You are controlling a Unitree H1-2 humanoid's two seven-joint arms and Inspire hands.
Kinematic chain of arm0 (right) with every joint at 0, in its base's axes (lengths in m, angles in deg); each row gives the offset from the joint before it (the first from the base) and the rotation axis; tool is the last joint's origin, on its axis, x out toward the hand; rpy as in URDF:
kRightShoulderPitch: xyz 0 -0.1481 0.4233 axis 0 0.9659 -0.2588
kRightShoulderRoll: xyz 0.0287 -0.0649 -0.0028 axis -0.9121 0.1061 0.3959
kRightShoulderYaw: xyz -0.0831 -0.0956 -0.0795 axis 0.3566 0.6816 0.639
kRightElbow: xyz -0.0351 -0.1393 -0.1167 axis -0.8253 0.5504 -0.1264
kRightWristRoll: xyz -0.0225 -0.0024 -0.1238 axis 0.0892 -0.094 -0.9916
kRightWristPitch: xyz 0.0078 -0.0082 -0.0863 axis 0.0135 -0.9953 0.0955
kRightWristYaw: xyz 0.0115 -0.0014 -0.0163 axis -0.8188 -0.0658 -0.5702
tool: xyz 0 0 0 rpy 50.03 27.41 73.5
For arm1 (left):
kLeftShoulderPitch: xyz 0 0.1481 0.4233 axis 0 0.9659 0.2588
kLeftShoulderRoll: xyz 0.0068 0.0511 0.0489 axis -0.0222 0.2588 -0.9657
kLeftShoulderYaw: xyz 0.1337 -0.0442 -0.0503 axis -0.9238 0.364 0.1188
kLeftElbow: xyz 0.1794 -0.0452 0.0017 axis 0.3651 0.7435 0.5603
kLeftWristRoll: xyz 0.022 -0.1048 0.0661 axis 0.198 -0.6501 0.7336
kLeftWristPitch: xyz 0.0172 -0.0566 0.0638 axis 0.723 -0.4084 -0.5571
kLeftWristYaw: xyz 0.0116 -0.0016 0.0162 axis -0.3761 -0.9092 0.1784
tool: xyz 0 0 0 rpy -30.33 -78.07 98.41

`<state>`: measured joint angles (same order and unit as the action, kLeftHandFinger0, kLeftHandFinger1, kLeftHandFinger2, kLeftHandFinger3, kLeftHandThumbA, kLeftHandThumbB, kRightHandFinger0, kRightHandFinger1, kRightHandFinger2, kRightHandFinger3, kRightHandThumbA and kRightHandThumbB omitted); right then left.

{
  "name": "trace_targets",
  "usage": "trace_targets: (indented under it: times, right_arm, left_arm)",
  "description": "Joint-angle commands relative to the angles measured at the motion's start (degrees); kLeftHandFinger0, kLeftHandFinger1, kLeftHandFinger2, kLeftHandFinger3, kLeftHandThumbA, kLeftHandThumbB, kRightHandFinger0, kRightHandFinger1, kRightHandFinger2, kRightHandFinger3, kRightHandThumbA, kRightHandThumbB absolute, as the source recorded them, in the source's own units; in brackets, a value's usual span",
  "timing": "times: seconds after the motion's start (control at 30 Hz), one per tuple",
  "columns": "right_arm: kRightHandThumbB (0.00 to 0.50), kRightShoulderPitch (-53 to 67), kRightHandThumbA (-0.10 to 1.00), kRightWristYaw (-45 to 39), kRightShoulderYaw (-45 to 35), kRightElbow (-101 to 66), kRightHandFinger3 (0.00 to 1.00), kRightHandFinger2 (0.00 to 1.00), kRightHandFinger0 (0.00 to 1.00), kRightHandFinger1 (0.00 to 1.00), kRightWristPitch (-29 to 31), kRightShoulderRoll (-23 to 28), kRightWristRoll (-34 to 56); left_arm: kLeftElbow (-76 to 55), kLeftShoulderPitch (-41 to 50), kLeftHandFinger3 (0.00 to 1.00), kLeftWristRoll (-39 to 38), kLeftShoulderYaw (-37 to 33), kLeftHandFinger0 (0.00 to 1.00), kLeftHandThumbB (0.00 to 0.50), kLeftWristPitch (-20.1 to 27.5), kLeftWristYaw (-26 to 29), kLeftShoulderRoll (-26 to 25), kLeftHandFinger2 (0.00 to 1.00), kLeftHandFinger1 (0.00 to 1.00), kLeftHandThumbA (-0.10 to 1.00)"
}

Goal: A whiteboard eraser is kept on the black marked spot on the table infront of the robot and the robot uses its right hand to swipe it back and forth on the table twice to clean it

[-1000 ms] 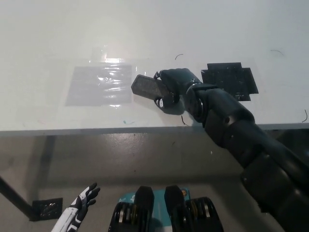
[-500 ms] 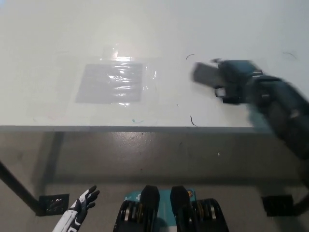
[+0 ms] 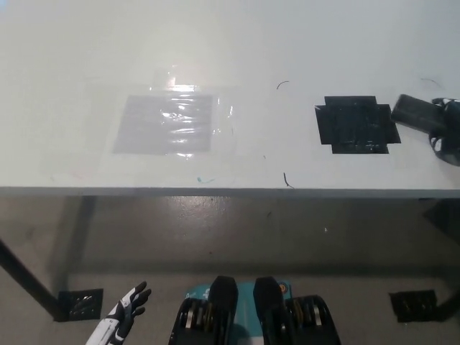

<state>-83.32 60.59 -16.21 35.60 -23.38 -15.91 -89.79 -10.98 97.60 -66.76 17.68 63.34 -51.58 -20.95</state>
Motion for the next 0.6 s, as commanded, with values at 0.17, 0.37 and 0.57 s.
trace_targets:
  times: [0.17, 0.37, 0.57]
  right_arm:
    - [0.169, 3.64, 0.52, -2.94, -1.36, 2.93, 1.00, 1.00, 0.73, 0.82, -2.26, 4.01, 0.88]
    - [0.173, 1.75, 0.58, -2.47, 1.03, 3.67, 1.00, 0.99, 0.76, 0.87, -4.38, 3.99, -1.57]
    - [0.187, 2.27, 0.61, -0.36, 5.48, 5.27, 0.97, 0.96, 0.77, 0.91, -9.12, 5.73, -4.53]
  left_arm:
    - [-0.40, -0.35, 1.00, -0.12, 0.14, 1.00, 0.399, 2.26, 0.42, 0.01, 1.00, 1.00, 1.00]
    - [-0.85, -1.10, 1.00, -0.30, 0.27, 1.00, 0.407, 1.33, 0.25, -0.08, 1.00, 1.00, 1.00]
    - [-1.10, -0.93, 1.00, -0.51, 0.25, 1.00, 0.405, 1.12, -0.06, -0.29, 1.00, 1.00, 1.00]
